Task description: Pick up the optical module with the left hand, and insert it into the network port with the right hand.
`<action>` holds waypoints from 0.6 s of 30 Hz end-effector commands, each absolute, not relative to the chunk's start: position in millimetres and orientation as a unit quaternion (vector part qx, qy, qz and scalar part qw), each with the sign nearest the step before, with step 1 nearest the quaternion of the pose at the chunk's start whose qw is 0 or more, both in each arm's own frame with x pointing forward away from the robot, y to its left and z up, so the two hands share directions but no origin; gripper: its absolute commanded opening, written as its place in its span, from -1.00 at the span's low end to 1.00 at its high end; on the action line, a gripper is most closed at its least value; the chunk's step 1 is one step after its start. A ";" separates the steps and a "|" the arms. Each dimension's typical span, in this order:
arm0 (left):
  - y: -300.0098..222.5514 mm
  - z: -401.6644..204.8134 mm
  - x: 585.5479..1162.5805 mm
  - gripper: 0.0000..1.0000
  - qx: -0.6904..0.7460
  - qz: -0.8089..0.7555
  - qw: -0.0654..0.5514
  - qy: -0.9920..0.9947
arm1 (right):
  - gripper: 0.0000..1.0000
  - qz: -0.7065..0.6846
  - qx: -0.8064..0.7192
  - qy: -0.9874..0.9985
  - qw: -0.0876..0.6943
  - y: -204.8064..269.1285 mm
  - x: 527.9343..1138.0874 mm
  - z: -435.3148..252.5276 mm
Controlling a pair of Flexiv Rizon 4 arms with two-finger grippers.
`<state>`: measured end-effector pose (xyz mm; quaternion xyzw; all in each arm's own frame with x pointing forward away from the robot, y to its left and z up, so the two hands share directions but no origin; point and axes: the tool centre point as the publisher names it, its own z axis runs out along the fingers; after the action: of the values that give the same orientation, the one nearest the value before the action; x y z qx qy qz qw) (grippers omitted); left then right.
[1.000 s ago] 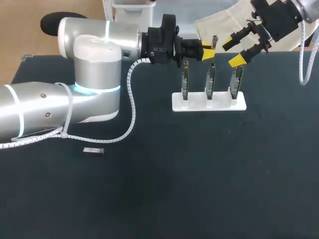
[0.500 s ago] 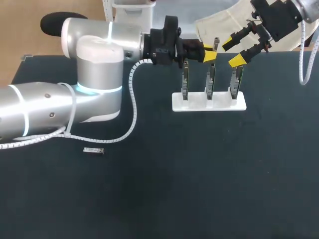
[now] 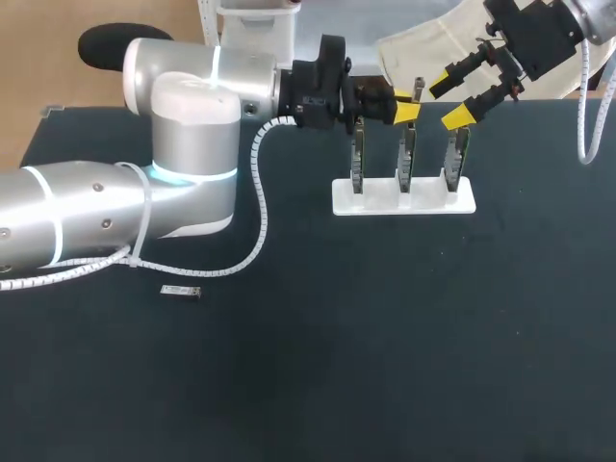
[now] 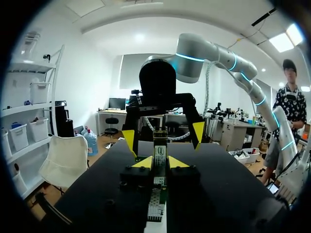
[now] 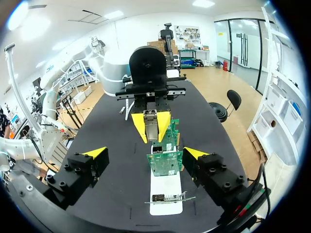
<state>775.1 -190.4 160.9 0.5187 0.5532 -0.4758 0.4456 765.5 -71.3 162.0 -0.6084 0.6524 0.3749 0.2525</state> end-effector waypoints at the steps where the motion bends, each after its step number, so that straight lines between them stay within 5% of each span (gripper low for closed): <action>1: -191.8 160.2 777.9 -1.00 0.523 -0.478 0.442 0.551 | 1.00 0.373 -0.608 0.653 0.255 -71.4 762.8 161.7; 18: -191.6 159.8 775.0 -1.00 0.529 -0.477 0.438 0.548 | 1.00 0.373 -0.608 0.653 0.255 -71.4 762.8 161.7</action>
<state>772.8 -191.6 159.8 0.5273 0.5486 -0.4763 0.4407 765.5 -71.3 162.0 -0.6084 0.6524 0.3749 0.2525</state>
